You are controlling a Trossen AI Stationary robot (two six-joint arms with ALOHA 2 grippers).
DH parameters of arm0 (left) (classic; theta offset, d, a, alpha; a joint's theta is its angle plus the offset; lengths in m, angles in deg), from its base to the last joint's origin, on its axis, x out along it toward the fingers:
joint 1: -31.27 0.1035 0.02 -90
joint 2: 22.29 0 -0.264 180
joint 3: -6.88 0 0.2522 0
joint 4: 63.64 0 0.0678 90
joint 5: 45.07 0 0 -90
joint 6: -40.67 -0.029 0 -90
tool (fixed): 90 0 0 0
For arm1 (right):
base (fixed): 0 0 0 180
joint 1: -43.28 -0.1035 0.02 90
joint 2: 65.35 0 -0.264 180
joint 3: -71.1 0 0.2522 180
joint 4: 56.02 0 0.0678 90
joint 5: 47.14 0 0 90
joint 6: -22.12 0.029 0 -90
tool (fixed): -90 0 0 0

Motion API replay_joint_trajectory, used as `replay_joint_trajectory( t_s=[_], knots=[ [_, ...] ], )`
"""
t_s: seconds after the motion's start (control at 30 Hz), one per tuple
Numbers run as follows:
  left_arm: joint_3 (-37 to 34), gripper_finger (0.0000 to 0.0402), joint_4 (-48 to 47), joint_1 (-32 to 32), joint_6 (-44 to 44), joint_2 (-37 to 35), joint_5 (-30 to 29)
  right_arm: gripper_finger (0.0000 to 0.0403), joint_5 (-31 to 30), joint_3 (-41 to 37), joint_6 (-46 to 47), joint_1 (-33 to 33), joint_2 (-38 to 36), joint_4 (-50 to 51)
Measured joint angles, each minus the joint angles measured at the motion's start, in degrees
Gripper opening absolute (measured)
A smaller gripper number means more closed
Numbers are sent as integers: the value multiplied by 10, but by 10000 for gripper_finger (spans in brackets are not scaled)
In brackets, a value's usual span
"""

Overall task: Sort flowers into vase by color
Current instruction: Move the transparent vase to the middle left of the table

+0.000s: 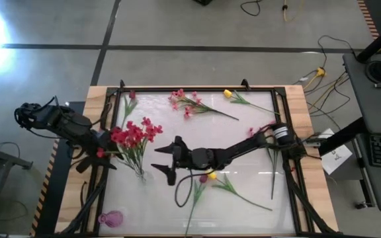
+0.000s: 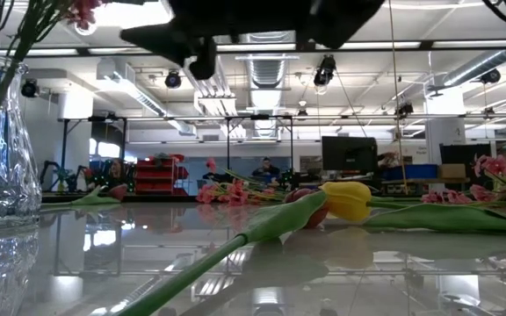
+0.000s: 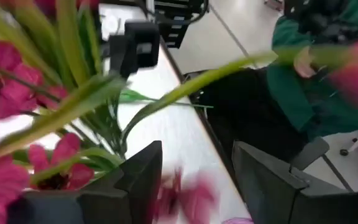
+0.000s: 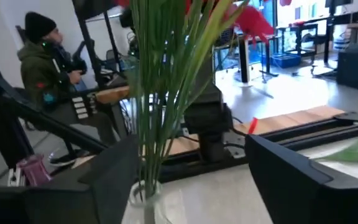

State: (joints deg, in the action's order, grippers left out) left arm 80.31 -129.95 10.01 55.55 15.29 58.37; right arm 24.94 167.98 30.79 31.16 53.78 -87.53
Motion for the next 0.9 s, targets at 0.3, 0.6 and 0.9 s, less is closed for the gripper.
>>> replay_joint_trajectory(
  t_s=[0.3,0.6,0.9],
  knots=[
    [52,182,0,0,0,-1,37,220,41,107,7,0,62,67],
    [113,182,14,0,-49,-10,46,225,150,123,-92,-4,62,202],
    [114,182,13,0,-55,11,36,281,135,119,-112,-2,72,218]
  ],
)
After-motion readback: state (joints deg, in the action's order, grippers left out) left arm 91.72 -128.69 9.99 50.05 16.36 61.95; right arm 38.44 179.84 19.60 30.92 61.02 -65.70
